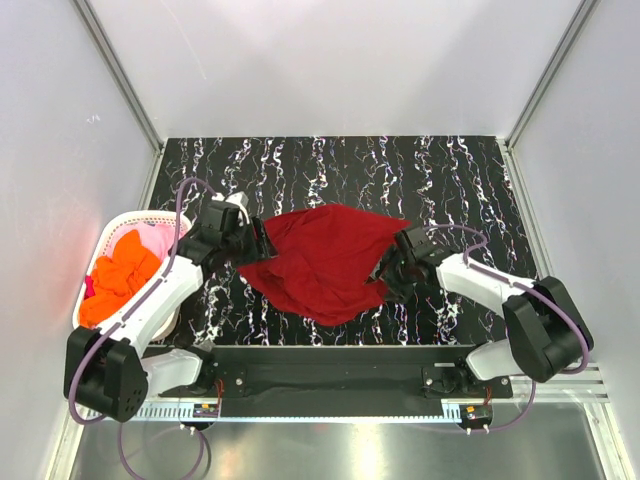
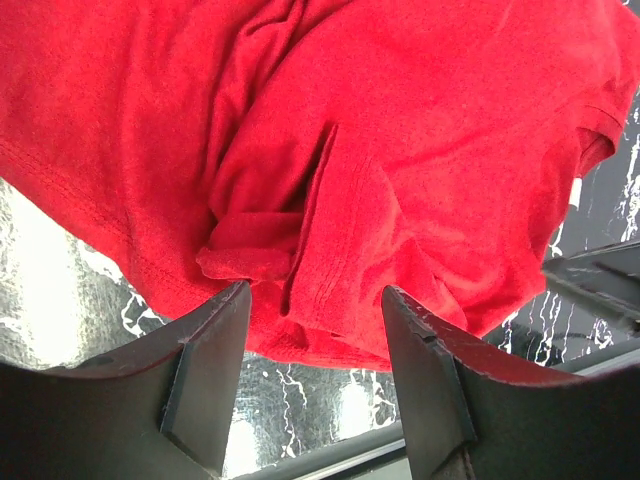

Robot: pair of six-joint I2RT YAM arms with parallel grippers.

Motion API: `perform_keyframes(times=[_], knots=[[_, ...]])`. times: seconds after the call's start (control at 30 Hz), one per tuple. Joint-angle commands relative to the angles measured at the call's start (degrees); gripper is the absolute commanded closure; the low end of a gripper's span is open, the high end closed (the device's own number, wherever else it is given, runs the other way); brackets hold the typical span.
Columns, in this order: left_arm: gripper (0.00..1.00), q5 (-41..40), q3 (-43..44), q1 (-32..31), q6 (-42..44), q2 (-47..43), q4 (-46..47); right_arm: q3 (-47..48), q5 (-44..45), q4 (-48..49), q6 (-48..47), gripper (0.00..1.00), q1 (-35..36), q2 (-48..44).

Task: Fold and stack the t-shirts
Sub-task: Flatten the tshirt out

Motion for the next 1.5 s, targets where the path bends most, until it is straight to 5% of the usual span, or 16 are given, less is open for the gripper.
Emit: perform_keyframes(times=[0.0, 0.37, 0.47, 0.63, 0.9, 1.13, 1.27, 1.33, 1.47], knots=[[0.40, -1.19, 2.41, 0.06, 1.86, -2.22, -1.01, -2.12, 2.52, 1.98, 5.82, 0.31, 1.15, -1.15], [0.39, -5.50, 4.96, 0.06, 5.20, -2.49, -4.26, -3.27, 3.41, 5.23, 4.94, 0.37, 1.15, 4.48], [0.39, -8.14, 6.89, 0.15, 6.08, -1.88, -5.23, -2.92, 4.29, 5.32, 4.33, 0.49, 1.15, 5.88], [0.40, -10.34, 9.97, 0.85, 7.14, -0.56, -7.16, 0.33, 5.70, 3.05, -3.21, 1.00, -4.89, 6.15], [0.40, -11.92, 10.15, 1.55, 8.10, 1.20, -7.61, 14.46, 9.39, -5.04, -22.11, 1.00, -22.48, 13.52], [0.41, -6.05, 10.85, 1.03, 6.09, 4.36, -7.08, 31.96, 14.47, -14.16, -27.84, 0.85, -31.08, 23.72], [0.43, -3.93, 9.81, -0.37, 4.86, 4.46, -6.29, 39.27, 14.85, -19.64, -26.88, 0.71, -30.93, 20.40], [0.45, -1.91, 8.40, -1.08, 3.98, 4.28, -4.46, 38.75, 13.00, -19.73, -27.13, 0.57, -29.27, 15.67], [0.45, 0.91, 2.79, -3.45, 1.08, 4.45, 0.03, 30.78, 8.00, -19.73, -24.07, 0.51, -22.69, 8.19]])
